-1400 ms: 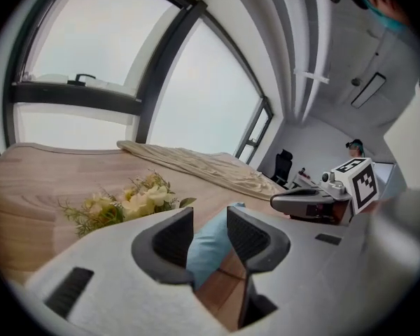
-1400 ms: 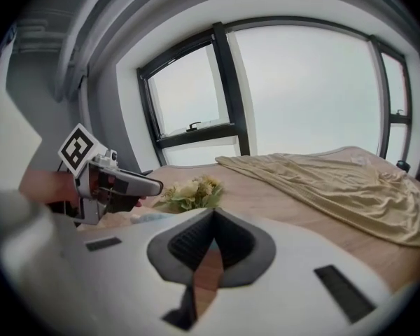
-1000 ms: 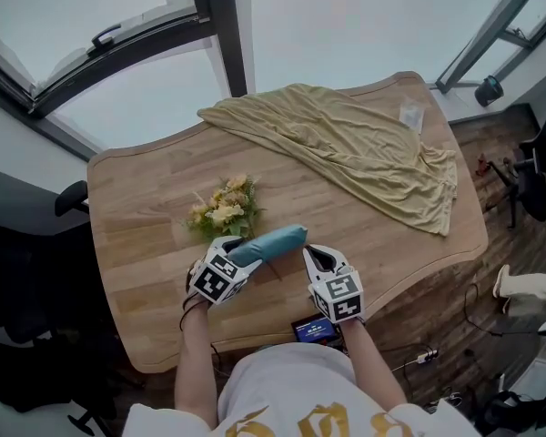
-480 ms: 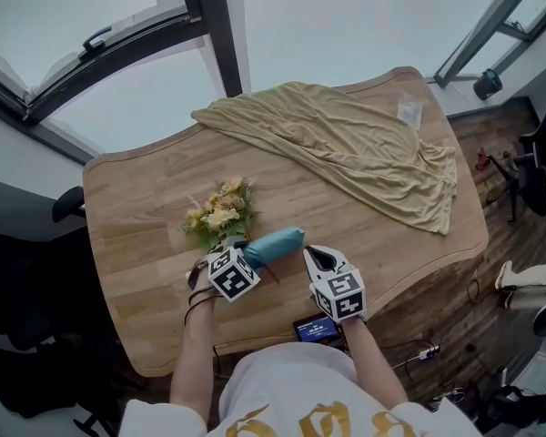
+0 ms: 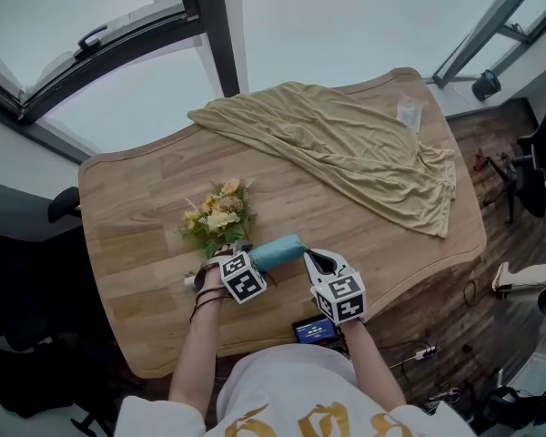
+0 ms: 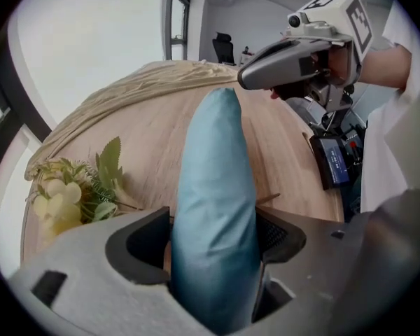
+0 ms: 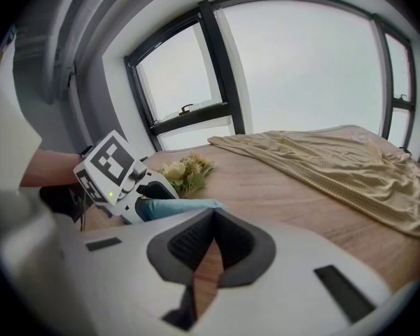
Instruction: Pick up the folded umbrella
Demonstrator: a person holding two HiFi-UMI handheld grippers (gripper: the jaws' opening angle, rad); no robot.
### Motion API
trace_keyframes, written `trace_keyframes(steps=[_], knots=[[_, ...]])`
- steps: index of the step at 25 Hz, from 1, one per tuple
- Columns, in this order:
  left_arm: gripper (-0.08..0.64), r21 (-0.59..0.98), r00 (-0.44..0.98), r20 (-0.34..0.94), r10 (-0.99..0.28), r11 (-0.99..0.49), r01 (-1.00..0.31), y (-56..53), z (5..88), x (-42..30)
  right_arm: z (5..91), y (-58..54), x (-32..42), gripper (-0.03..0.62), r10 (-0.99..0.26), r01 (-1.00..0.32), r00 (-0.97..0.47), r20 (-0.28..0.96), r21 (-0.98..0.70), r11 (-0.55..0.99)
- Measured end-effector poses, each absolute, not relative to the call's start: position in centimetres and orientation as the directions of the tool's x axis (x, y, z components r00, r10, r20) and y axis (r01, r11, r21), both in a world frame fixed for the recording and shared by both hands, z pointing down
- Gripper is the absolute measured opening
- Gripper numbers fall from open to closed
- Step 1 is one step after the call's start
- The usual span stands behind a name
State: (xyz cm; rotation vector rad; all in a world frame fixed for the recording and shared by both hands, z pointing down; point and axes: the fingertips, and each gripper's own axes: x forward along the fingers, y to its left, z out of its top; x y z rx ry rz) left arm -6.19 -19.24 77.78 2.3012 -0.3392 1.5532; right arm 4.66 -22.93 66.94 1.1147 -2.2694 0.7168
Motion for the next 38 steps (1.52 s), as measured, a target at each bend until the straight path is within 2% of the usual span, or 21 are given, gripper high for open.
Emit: trace_keyframes(steps=[7,10,26,38], knots=[[0.339,0.059,0.345,0.935,-0.078,-0.927,-0.369,-19.4,77.9,-6.3,66.8,-22.9,4.9,0.012,-0.558,-0.827,-0.523,0.644,-0.223,0.516],[0.317,0.021,0.331,0.937,-0.116,-0.924,-0.382,-19.5,77.9,-6.4,66.7,-22.8,4.7,0.011,-0.557,-0.823,-0.526,0.642,-0.219,0.525],[0.302,0.080,0.366,0.927,-0.085,-0.908,-0.412,-19.5,76.7,-6.0,65.5,-22.4,5.6,0.012,-0.581,-0.825,-0.527,0.620,-0.210,0.525],[0.302,0.090,0.450,0.874,-0.182,-0.850,-0.519,-20.1,74.5,-6.0,65.1,-21.7,4.5,0.012,-0.570,-0.811,-0.556,0.604,-0.248,0.529]])
